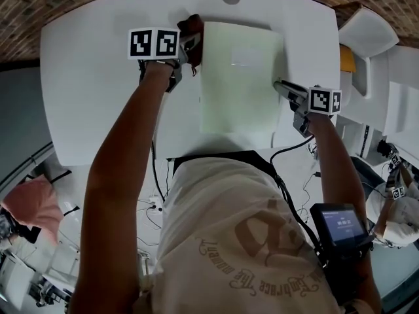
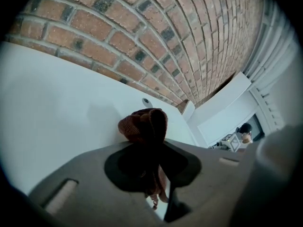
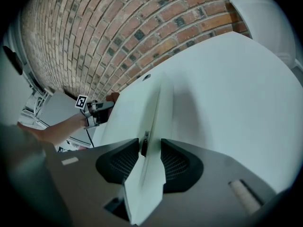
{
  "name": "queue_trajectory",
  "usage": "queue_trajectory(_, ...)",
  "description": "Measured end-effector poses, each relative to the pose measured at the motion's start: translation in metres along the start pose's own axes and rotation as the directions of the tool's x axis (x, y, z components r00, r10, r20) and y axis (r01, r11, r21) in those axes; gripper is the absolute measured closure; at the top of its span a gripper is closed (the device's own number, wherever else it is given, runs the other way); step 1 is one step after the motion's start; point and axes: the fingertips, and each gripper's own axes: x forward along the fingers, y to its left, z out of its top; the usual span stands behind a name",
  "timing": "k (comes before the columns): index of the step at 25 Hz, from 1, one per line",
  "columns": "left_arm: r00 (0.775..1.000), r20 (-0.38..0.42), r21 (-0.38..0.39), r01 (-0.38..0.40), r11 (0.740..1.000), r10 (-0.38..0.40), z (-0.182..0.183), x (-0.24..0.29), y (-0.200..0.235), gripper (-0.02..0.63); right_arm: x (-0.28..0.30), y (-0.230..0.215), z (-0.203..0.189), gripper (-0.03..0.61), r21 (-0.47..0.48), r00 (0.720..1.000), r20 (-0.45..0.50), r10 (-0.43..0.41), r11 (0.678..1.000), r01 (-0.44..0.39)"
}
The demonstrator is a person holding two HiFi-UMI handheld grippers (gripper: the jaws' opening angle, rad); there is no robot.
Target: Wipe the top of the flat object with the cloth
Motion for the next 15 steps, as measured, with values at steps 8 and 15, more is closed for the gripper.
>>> queue_trajectory(8, 0.997, -0.07, -0.027, 0.011, 1.0, -0.012, -0.055, -0.014, -0.014, 0.541, -0.002, -0.001, -0.001, 0.422, -0.007, 1.0, 0.008, -0.015, 1.0, 0.015)
queue_trajectory(15, 0.994, -0.108, -0.024, 0.015, 1.0, -0.017, -0.094, -0.03, -0.028, 0.541, -0.002, -0.001, -0.002, 0.422, -0.014, 1.0, -0.003, -0.019, 1.0, 0.019)
